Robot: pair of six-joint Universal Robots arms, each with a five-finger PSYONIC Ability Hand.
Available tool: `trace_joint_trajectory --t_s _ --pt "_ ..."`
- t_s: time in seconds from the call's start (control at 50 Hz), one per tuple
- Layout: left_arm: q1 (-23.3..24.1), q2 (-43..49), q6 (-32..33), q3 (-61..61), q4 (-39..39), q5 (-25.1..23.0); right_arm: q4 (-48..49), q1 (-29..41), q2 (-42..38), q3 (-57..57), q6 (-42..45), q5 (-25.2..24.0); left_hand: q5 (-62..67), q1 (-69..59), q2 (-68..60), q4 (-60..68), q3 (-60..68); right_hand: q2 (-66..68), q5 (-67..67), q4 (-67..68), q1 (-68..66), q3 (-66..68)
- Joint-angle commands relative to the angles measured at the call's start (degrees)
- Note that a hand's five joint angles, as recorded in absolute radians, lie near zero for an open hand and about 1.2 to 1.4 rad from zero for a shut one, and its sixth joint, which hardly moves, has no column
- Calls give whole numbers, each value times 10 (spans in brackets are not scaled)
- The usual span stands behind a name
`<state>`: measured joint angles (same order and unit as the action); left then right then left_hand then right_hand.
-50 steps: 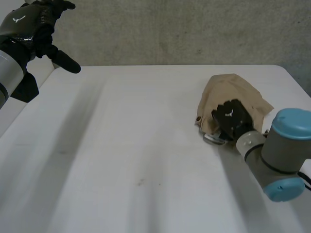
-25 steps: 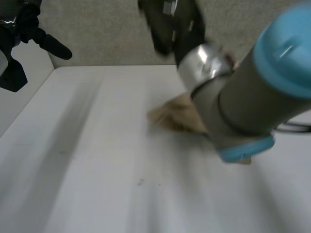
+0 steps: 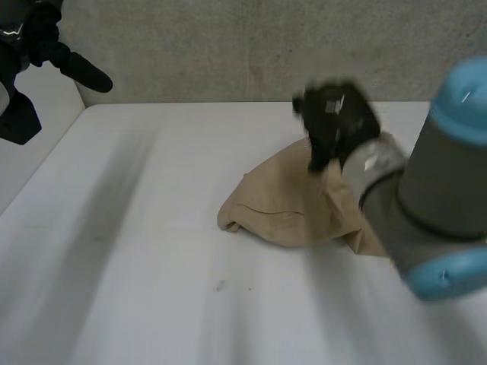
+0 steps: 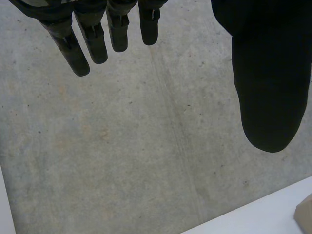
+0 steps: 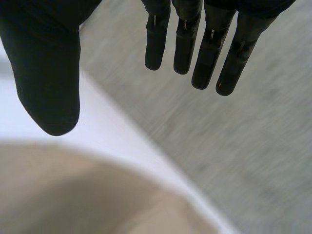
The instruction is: Fold the shorts.
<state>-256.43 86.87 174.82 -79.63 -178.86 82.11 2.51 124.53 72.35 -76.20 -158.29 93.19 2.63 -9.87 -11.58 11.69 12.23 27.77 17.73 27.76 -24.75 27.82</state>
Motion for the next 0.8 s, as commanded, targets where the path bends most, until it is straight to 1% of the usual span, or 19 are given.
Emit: trace_joint_trajectory --t_s 0.02,0.1,0.24,0.4,0.56,0.66,0.68,0.76,0.78,0.8 --pt "2 6 1 -3 0 -1 20 14 -40 -95 -38 -30 -26 -1 16 -17 -22 13 14 13 -43 13" --pt "2 9 1 -4 0 -1 32 41 -96 -69 -57 -30 -26 -1 16 -17 -22 -17 -17 -17 -13 -18" --pt "3 11 1 -3 -1 -1 49 50 -176 -5 -108 -28 -26 -1 16 -17 -22 -20 -20 -20 -10 -21" --pt "4 12 1 -3 -8 -1 72 61 -242 60 -175 -28 -26 -1 16 -17 -22 -22 -22 -22 -8 -23" --pt "4 13 1 -2 -9 -1 74 61 -305 118 -177 -24 -26 -1 16 -17 -22 -26 -25 -25 -5 -26" --pt "4 15 1 -1 -13 -1 74 61 -329 136 -173 -22 -26 -1 16 -17 -22 3 3 3 -33 2" --pt "4 15 1 -2 -15 -1 73 61 -332 140 -172 -21 -26 -1 16 -17 -22 21 22 22 -52 21" --pt "4 15 1 -2 -17 -1 70 61 -339 162 -167 -16 -26 -1 16 -17 -22 228 228 228 -258 227" --pt "4 15 1 -1 -17 -1 69 61 -339 170 -162 -15 -26 -1 16 -17 -22 388 389 389 -419 388" --pt "3 15 1 -1 -17 -1 69 61 -338 173 -158 -15 -26 -1 16 -17 -22 473 474 473 -503 473"
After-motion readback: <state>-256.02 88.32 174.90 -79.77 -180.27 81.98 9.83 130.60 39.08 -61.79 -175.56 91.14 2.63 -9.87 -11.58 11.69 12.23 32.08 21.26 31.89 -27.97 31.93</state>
